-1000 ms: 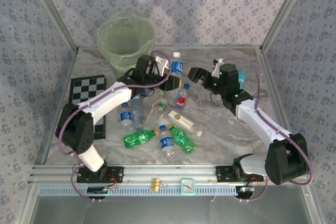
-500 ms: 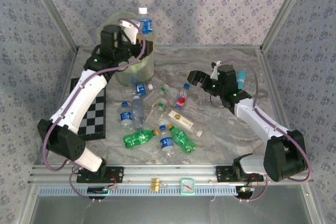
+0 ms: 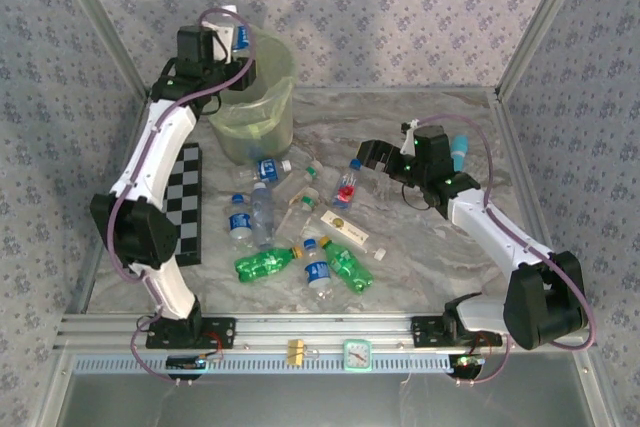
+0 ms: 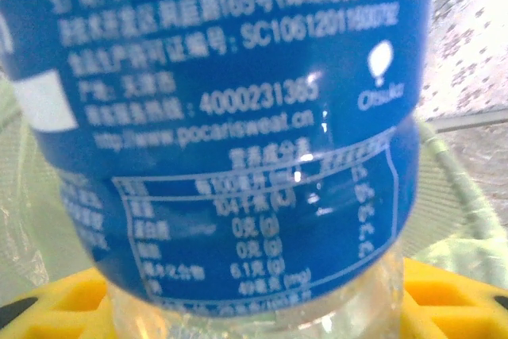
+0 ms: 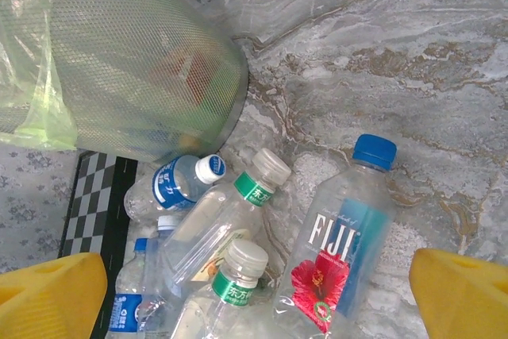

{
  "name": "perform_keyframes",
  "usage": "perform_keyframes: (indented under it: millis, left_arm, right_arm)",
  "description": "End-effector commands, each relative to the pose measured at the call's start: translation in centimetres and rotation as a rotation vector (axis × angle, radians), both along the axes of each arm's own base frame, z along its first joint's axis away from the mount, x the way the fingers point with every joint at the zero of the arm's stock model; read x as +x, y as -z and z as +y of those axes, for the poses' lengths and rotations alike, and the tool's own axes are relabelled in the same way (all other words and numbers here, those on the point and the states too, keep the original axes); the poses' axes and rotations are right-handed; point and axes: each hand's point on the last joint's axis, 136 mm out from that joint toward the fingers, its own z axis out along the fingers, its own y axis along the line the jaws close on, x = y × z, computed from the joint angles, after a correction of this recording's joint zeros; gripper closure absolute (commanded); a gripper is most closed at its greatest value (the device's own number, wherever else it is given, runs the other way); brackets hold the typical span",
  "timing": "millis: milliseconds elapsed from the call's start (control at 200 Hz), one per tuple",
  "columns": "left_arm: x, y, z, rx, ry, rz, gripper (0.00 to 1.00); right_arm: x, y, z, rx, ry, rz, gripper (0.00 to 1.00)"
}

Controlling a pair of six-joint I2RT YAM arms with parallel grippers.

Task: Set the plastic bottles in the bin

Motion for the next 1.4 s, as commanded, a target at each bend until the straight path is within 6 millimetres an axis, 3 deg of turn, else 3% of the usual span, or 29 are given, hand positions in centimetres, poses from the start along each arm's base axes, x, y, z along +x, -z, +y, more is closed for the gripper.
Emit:
perform_keyframes:
  millis: [0,155,315,505,665,810,835,1034,1194,1394]
  left_arm:
    - [0.3,0.6,0.6,0.046,-0.015,0.048,0.49]
    - [1.1,3.0,0.1,0.04,-0.007,0.117,0.48]
    - [1.6,3.9,-0.1,0.024,-0.013,0.137,0.44]
    - [1.4,3.0,0.1,0.011,-0.026,0.122,0.23]
    - [0.3,0.9,-0.4,0.001,-0.012,0.08,0.11]
    - [-1.5,-2.2,-1.7,-0.005,0.019,-0.022,0.07]
    - [-1.9,-1.9,-1.9,-0.002,0.024,-0.023,0.06]
    - [-5.7,-5.4,-4.0,-0.088,0.078,-0.168,0.04]
    - [-9.1,-5.7,-5.8,-0.207,0.143,-0.241,0.02]
    - [-12.8,-3.5,-7.0,-0.288,0.178,-0.248,0.0]
  right_arm:
    - [-0.3,-1.0,0.1,-0.016,-0.012,-0.026,0.0]
    - [-0.5,-1.0,0.4,-0.015,-0.023,-0.023,0.0]
    - [-0.6,-0.7,0.5,-0.022,-0.023,-0.012,0.0]
    - [-0.5,-0.4,0.3,-0.033,-0.013,-0.006,0.0]
    - [-0.1,0.6,0.3,-0.05,-0.004,0.023,0.0]
    - [0.6,2.3,1.2,-0.035,-0.002,0.077,0.0]
    - [0.7,2.6,1.4,-0.031,-0.007,0.087,0.0]
    - [1.4,5.8,3.5,-0.033,-0.021,0.187,0.0]
    - [2.0,9.1,4.2,-0.059,0.006,0.288,0.0]
    - [2.7,11.7,4.3,-0.128,0.039,0.35,0.0]
